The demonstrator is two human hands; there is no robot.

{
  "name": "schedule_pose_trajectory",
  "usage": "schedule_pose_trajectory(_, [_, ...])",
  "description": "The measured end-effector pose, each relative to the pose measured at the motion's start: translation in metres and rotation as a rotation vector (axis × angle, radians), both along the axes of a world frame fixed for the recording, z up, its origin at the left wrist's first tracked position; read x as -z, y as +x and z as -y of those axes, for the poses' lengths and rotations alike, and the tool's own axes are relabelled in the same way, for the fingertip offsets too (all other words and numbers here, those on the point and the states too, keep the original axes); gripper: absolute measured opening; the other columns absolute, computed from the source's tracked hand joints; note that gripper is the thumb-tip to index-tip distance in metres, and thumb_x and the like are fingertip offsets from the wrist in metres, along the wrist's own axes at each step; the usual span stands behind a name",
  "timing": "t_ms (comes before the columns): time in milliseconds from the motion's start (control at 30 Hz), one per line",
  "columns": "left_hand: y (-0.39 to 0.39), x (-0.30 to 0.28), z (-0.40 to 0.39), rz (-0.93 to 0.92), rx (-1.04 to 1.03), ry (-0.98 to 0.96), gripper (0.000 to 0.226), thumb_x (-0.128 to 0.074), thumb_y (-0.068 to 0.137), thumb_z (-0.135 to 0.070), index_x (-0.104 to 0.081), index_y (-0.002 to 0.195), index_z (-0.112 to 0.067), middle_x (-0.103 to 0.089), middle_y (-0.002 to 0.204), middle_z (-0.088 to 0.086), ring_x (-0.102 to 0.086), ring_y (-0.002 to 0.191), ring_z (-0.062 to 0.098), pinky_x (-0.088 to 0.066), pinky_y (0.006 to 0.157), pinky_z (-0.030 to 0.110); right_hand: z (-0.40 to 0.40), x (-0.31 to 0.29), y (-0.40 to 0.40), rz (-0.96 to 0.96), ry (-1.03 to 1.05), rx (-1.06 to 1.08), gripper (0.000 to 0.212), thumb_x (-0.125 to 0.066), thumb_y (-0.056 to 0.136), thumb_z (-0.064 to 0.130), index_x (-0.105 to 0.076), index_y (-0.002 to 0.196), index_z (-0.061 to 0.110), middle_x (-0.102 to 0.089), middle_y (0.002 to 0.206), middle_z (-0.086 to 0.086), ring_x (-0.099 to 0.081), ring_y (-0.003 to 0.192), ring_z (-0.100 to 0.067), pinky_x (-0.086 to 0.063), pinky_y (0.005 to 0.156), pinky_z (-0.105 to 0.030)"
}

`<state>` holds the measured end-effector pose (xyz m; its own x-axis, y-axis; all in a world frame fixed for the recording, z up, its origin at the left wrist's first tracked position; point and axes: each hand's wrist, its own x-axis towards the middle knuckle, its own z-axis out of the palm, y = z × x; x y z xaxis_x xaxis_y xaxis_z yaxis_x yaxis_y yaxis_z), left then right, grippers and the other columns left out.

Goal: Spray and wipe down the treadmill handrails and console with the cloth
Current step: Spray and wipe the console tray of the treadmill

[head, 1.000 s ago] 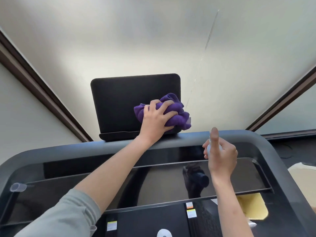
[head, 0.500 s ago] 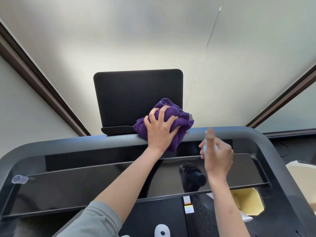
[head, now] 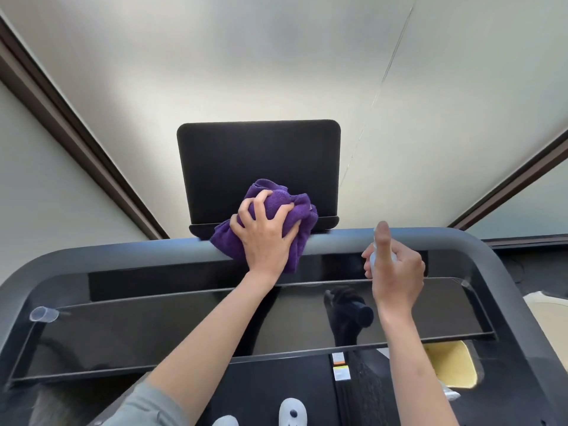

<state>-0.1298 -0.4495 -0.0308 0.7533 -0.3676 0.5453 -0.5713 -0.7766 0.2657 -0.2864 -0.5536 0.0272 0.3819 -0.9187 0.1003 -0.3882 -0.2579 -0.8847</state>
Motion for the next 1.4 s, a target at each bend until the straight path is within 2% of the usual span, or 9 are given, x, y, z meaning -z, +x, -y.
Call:
schedule_pose_trajectory(133, [-0.007,-0.001,0.018,-0.006,0.012,-0.019,0.032,-0.059,0.084,-0.061,-0.065,0.107,-0.040,-0.050,0.135,0.004,-0.038,0.119,0.030,-0.032,0.093,0.052,-0.002,0.003,0.013,-0.023,-0.004,-0.006,0.080,-0.026,0.078,0.085,-0.056,0.048,0.017,-0.058,0.047,-0.001,-0.062,0.059,-0.029,-0.042,0.063,-0.028])
schedule_pose_trajectory(233, [0.001,0.000,0.006,-0.009,0.114,-0.003,0.029,-0.064,0.082,-0.056,-0.066,0.106,-0.038,-0.049,0.135,0.002,-0.038,0.120,0.030,-0.031,0.094,0.051,-0.011,0.003,0.028,-0.029,0.017,-0.028,0.079,-0.026,0.077,0.085,-0.055,0.047,0.017,-0.057,0.046,-0.001,-0.062,0.060,-0.028,-0.041,0.064,-0.031])
schedule_pose_trajectory(400, [0.032,0.003,-0.073,-0.042,0.093,0.031,0.027,-0.066,0.084,-0.044,-0.066,0.108,-0.034,-0.047,0.136,0.003,-0.038,0.122,0.030,-0.030,0.099,0.050,-0.030,0.004,0.047,-0.041,0.031,-0.086,0.080,-0.026,0.076,0.083,-0.059,0.052,0.014,-0.057,0.046,0.001,-0.062,0.061,-0.029,-0.045,0.069,-0.035])
schedule_pose_trajectory(533, [0.062,0.004,-0.132,-0.045,0.025,0.028,0.029,-0.066,0.084,-0.042,-0.065,0.111,-0.031,-0.043,0.136,0.003,-0.035,0.120,0.031,-0.033,0.099,0.054,-0.041,0.006,0.052,-0.031,0.035,-0.104,0.080,-0.027,0.077,0.083,-0.060,0.053,0.014,-0.057,0.046,0.001,-0.063,0.061,-0.028,-0.043,0.065,-0.030])
schedule_pose_trajectory(733, [0.043,0.006,-0.081,0.029,0.065,0.108,0.026,-0.059,0.084,-0.045,-0.065,0.107,-0.033,-0.048,0.134,0.003,-0.036,0.120,0.032,-0.031,0.095,0.054,-0.041,0.006,0.043,-0.023,0.026,-0.069,0.079,-0.028,0.078,0.084,-0.058,0.049,0.016,-0.057,0.043,0.000,-0.062,0.059,-0.027,-0.042,0.065,-0.032])
schedule_pose_trajectory(900, [0.033,0.006,-0.051,0.070,0.076,0.094,0.028,-0.054,0.086,-0.050,-0.064,0.105,-0.032,-0.047,0.133,0.004,-0.038,0.118,0.033,-0.030,0.094,0.053,-0.030,0.003,0.027,-0.013,0.017,-0.021,0.080,-0.028,0.078,0.085,-0.056,0.049,0.016,-0.058,0.046,-0.002,-0.061,0.058,-0.028,-0.044,0.065,-0.030])
schedule_pose_trajectory(1167, [-0.008,0.002,0.035,0.070,0.233,0.097,0.033,-0.059,0.087,-0.056,-0.063,0.115,-0.039,-0.048,0.137,0.004,-0.037,0.124,0.033,-0.028,0.097,0.053,-0.016,0.007,0.008,-0.023,0.003,0.017,0.079,-0.028,0.080,0.084,-0.057,0.050,0.017,-0.056,0.043,0.001,-0.060,0.056,-0.024,-0.043,0.064,-0.029])
schedule_pose_trajectory(1267, [-0.018,0.002,0.054,0.069,0.297,0.114,0.031,-0.060,0.088,-0.050,-0.063,0.117,-0.040,-0.046,0.139,0.003,-0.034,0.125,0.032,-0.030,0.097,0.054,-0.014,0.007,0.005,-0.023,-0.014,0.005,0.080,-0.027,0.081,0.084,-0.057,0.050,0.016,-0.056,0.044,-0.001,-0.060,0.057,-0.026,-0.045,0.066,-0.030])
schedule_pose_trajectory(1400, [-0.005,0.003,0.026,0.036,0.329,0.039,0.026,-0.066,0.085,-0.038,-0.067,0.111,-0.039,-0.052,0.136,0.004,-0.038,0.122,0.032,-0.032,0.094,0.050,-0.018,0.007,0.007,-0.020,-0.010,-0.011,0.080,-0.028,0.081,0.084,-0.057,0.050,0.017,-0.059,0.047,0.000,-0.060,0.055,-0.026,-0.046,0.066,-0.031])
